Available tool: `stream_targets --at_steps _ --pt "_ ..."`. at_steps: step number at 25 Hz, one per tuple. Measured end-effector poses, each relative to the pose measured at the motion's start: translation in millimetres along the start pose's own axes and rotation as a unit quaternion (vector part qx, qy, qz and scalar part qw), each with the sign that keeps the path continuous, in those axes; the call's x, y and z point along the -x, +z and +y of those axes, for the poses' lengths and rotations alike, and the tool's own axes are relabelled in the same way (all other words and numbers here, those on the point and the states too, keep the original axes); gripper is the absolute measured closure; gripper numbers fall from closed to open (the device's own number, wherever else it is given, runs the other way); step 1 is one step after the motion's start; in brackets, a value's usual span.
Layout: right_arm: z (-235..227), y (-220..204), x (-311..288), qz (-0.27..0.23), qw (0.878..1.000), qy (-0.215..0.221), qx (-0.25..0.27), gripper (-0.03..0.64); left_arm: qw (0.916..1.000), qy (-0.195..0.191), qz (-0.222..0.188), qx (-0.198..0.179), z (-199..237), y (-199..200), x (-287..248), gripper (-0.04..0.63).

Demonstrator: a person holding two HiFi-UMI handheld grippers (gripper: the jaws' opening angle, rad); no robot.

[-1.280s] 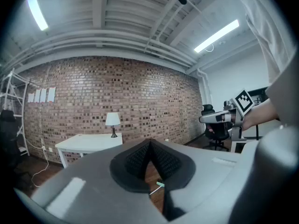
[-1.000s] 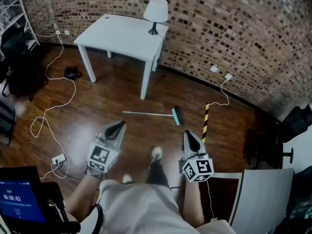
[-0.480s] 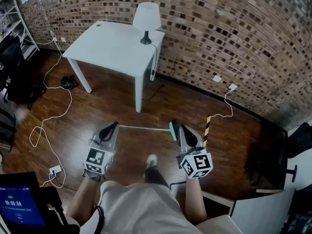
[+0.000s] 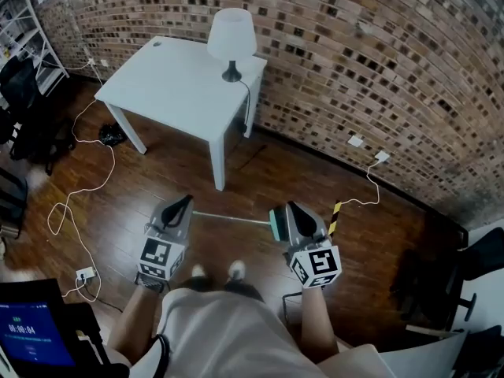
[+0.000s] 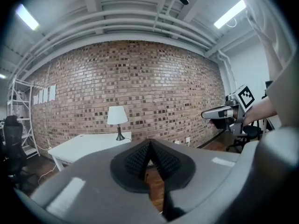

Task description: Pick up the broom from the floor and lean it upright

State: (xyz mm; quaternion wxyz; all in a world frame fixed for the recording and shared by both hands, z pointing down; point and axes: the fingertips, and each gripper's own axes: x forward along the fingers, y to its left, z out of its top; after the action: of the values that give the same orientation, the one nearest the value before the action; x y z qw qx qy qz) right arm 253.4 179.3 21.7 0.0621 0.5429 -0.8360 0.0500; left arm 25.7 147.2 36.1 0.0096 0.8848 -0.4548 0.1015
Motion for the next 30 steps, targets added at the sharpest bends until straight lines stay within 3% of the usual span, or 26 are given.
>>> stream_targets --at_steps 7,17,24,30 --pt "-25 2 -22 0.005 1.0 0.004 -0.013 0.603 0.9999 -0.004 0.013 0.003 6 -3 -32 0.595" --pt "-31 -6 -78 0.039 0.999 0.029 0.015 0.578 0.9992 0.018 0.033 0.015 34 -16 -55 0.595" --pt "-18 -24 -120 0.074 0.993 0.086 0.024 0.557 0.998 0.034 0.049 0.023 52 -32 -66 0.595" --pt "14 -72 -171 0.126 0.982 0.138 0.028 0.545 0.9966 0.032 0.066 0.038 83 -66 -73 0.595"
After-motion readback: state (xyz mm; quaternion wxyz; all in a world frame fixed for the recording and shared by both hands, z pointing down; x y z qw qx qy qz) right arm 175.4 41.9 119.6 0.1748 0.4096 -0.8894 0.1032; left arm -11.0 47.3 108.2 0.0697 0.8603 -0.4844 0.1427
